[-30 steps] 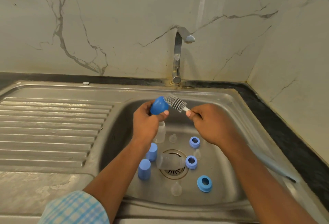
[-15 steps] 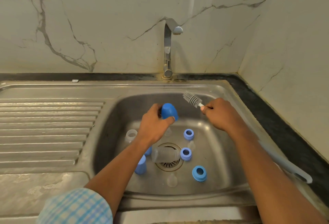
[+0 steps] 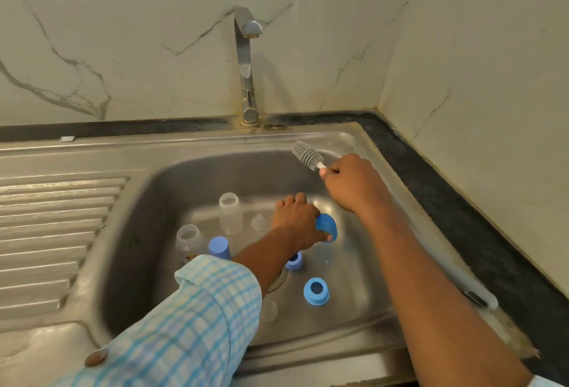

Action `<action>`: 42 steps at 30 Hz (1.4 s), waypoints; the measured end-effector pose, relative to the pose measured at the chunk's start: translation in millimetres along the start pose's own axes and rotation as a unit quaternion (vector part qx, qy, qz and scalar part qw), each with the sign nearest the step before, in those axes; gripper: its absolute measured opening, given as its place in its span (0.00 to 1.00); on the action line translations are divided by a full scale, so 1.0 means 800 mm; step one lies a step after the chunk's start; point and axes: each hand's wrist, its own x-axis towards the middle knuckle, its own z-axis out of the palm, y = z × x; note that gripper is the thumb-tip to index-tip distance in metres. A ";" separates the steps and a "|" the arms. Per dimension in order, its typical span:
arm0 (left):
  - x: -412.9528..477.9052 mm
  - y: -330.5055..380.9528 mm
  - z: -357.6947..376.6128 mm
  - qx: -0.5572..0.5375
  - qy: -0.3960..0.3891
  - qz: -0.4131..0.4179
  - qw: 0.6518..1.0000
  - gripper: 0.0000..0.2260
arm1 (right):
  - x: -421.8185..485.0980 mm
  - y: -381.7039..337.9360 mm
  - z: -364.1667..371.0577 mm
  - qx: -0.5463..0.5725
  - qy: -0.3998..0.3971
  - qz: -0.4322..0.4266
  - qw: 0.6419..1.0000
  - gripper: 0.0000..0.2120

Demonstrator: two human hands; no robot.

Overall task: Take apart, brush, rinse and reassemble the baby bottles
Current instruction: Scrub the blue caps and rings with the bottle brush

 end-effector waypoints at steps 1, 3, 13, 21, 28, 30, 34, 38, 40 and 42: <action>0.004 0.003 0.006 0.023 -0.004 0.000 1.000 0.29 | 0.001 0.000 0.001 -0.003 -0.002 0.000 1.000 0.22; 0.006 0.007 0.013 0.064 -0.009 0.000 0.998 0.29 | 0.001 -0.001 0.002 -0.011 0.000 -0.005 1.000 0.22; -0.007 0.012 0.014 0.092 -0.030 -0.004 0.995 0.31 | 0.007 0.003 0.012 -0.032 -0.017 -0.007 0.999 0.14; -0.081 -0.024 -0.061 -0.053 0.037 -0.096 0.993 0.23 | -0.003 0.002 0.017 -0.065 -0.044 -0.005 0.997 0.07; -0.139 -0.060 -0.080 -0.122 0.133 -0.153 0.972 0.19 | -0.015 0.006 -0.001 -0.038 0.050 0.022 0.998 0.08; -0.134 -0.061 -0.081 -0.114 0.136 -0.147 0.973 0.19 | -0.012 0.010 -0.014 -0.038 0.078 0.033 0.996 0.09; -0.121 -0.060 -0.074 -0.101 0.137 -0.130 0.977 0.18 | 0.007 0.025 -0.041 -0.067 0.119 0.053 0.989 0.12; -0.116 -0.061 -0.071 -0.100 0.144 -0.123 0.977 0.18 | 0.029 0.046 -0.065 -0.088 0.167 0.093 0.978 0.16; -0.113 -0.062 -0.069 -0.102 0.144 -0.124 0.976 0.18 | 0.036 0.059 -0.071 -0.096 0.178 0.114 0.973 0.16; -0.111 -0.063 -0.066 -0.105 0.146 -0.123 0.976 0.17 | 0.038 0.069 -0.073 -0.107 0.176 0.125 0.971 0.17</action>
